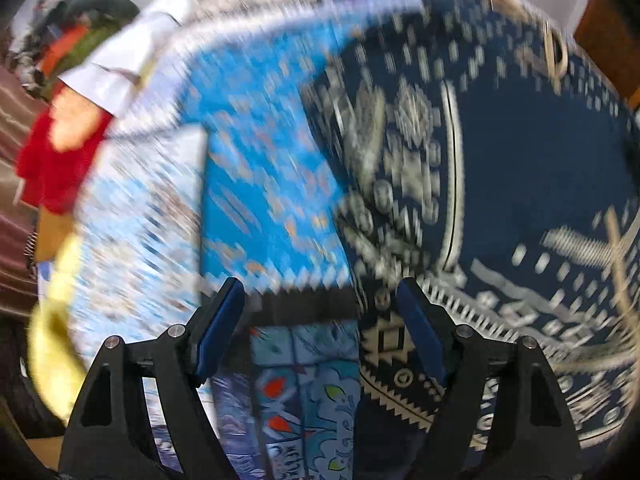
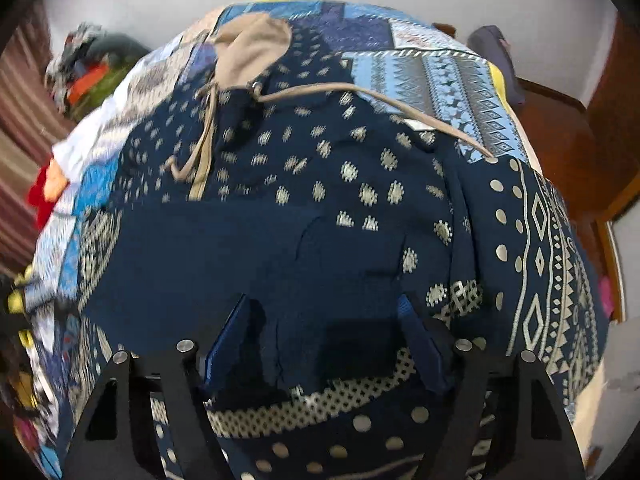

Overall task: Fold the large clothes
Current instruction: 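Grasp the other navy sleeve cuff with the right tool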

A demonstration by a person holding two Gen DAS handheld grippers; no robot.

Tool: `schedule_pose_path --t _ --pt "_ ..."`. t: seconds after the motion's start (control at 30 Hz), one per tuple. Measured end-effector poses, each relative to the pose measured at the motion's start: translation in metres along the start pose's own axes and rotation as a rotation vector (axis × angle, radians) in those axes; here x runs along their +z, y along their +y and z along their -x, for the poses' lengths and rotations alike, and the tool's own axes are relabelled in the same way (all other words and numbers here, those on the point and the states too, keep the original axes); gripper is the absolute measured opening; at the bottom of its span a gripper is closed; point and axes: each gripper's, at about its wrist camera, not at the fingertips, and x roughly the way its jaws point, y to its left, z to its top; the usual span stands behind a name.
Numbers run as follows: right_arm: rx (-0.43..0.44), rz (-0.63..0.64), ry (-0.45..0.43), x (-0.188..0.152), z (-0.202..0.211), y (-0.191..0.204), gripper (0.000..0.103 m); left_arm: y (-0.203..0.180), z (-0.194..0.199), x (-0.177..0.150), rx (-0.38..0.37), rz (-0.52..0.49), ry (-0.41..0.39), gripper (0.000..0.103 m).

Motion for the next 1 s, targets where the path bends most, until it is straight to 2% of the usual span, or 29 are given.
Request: schedule_pose_path --t 0.03,0.1,0.23,0.43,0.5,0.57,0.7,0.8,0.9,1.0 --pt "0.001 -0.006 0.001 0.002 -0.001 0.000 0.057 -0.004 -0.009 -0.003 0.005 -0.009 0.004 0.078" --pt "-0.001 -0.007 0.013 0.005 -0.004 0.002 0.039 -0.007 -0.022 -0.003 0.021 0.000 -0.002 0.078" --pt "0.007 0.004 -0.002 0.006 -0.001 0.008 0.022 -0.004 -0.034 0.008 0.004 0.077 -0.026 0.078" --pt "-0.018 0.100 -0.115 0.011 0.041 0.023 0.020 0.004 -0.024 0.027 0.011 0.090 -0.056 0.078" --pt "-0.018 0.107 -0.145 0.014 0.056 0.021 0.019 0.012 -0.010 0.032 -0.009 0.101 -0.089 0.078" --pt "-0.063 0.122 -0.184 0.015 0.067 0.020 0.019 0.024 0.007 0.036 -0.019 0.125 -0.132 0.078" --pt "-0.108 0.116 -0.169 0.012 0.067 0.005 0.019 0.042 0.021 0.048 0.023 0.179 -0.170 0.078" --pt "-0.161 0.134 -0.137 0.002 0.050 -0.001 0.019 0.041 0.009 0.064 0.018 0.200 -0.147 0.078" --pt "-0.170 0.115 -0.106 -0.008 0.034 -0.010 0.019 0.029 -0.012 0.075 -0.034 0.189 -0.093 0.078" --pt "-0.159 0.088 -0.088 -0.013 0.025 -0.021 0.019 0.011 -0.039 0.082 -0.053 0.164 -0.021 0.078"
